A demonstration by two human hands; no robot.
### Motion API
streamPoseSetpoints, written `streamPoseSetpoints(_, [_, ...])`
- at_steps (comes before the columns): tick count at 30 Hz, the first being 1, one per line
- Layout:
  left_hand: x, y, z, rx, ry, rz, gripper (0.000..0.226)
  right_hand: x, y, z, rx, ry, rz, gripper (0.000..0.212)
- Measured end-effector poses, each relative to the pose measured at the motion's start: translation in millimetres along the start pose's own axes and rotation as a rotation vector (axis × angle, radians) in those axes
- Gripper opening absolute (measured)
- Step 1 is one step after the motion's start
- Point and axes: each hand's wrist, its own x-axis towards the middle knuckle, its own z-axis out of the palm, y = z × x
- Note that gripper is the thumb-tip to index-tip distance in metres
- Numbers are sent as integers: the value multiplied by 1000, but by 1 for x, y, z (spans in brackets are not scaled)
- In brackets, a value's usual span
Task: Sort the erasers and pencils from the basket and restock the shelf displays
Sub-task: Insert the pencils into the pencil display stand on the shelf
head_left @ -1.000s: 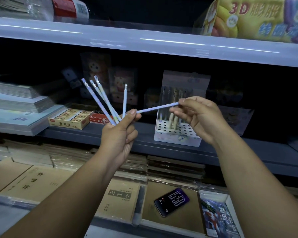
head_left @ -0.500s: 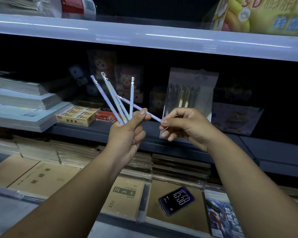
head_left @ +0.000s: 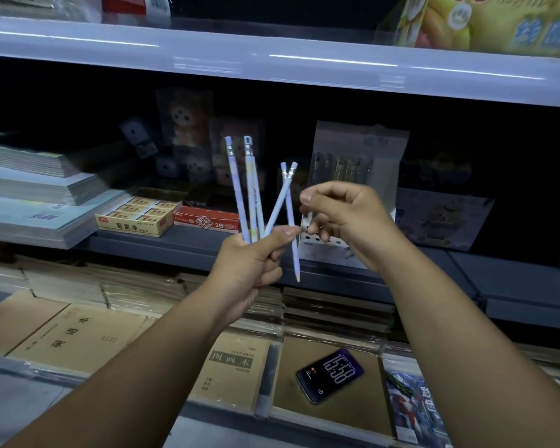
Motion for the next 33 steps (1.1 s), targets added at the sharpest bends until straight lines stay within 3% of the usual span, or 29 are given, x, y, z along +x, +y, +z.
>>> streamPoseSetpoints(11, [6, -10, -4, 47, -87, -41, 35, 14, 5, 4, -5, -41, -43, 13])
streamPoseSetpoints(15, [10, -13, -9, 7, -28, -30, 22, 20, 2, 6, 1, 117, -91, 8])
streamPoseSetpoints(20, [11, -17, -15, 106, 12, -75, 30, 32, -8, -7, -68, 351, -262, 8])
streamPoseSetpoints(26, [16, -22, -16, 124, -16, -151, 34, 38, -12, -17, -264, 423, -406, 24])
streamPoseSetpoints(33, [18, -25, -12, 114, -30, -141, 32, 43, -15, -13, -393, 481, -502, 18])
